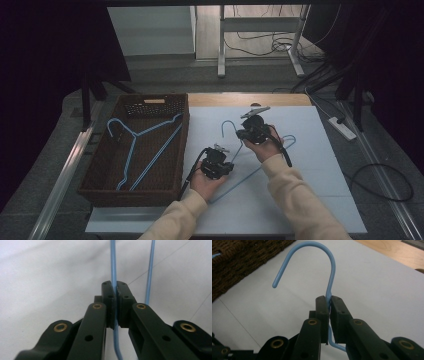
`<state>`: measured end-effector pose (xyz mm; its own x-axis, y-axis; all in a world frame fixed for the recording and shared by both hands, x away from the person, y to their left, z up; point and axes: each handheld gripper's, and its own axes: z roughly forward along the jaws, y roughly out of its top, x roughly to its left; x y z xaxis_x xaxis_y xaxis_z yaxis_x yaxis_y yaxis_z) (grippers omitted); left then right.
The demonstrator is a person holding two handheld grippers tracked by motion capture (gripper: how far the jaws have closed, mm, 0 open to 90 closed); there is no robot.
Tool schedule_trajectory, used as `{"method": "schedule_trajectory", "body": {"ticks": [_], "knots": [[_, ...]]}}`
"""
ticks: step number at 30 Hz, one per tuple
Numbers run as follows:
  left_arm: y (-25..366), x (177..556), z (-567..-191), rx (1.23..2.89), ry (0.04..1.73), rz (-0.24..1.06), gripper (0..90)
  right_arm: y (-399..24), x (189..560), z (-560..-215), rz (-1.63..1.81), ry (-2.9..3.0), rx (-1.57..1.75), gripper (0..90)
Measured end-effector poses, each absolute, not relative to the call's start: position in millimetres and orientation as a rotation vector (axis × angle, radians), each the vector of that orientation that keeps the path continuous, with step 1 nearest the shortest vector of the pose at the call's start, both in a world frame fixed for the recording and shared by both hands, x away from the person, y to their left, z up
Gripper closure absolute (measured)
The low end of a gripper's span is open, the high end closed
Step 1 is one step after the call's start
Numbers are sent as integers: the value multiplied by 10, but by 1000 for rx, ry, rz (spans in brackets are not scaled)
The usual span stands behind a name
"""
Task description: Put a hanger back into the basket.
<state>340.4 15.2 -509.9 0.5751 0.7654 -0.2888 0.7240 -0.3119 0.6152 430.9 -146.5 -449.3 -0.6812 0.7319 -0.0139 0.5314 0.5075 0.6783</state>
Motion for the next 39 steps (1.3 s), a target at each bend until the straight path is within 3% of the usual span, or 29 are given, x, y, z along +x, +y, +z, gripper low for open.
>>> {"method": "schedule_trajectory", "body": {"ticks": [3, 8, 13, 21, 39], "knots": [[188, 3402, -5070, 2044, 1190, 67, 864, -1542, 4277, -4448, 1007, 2435, 1071, 770], [210, 3381, -5022, 2005, 1181, 64, 864, -1689, 4193, -4366, 1097, 2368, 1105, 528], [221, 3349, -4954, 1964, 1170, 69, 865, -1897, 4064, -4295, 1187, 2311, 1133, 418], [222, 3312, -4837, 1941, 1139, 84, 866, -2197, 3781, -4264, 1282, 2259, 1100, 347], [253, 3216, -4540, 1886, 1064, 102, 866, -2772, 3178, -4457, 1362, 2177, 1092, 315]]}}
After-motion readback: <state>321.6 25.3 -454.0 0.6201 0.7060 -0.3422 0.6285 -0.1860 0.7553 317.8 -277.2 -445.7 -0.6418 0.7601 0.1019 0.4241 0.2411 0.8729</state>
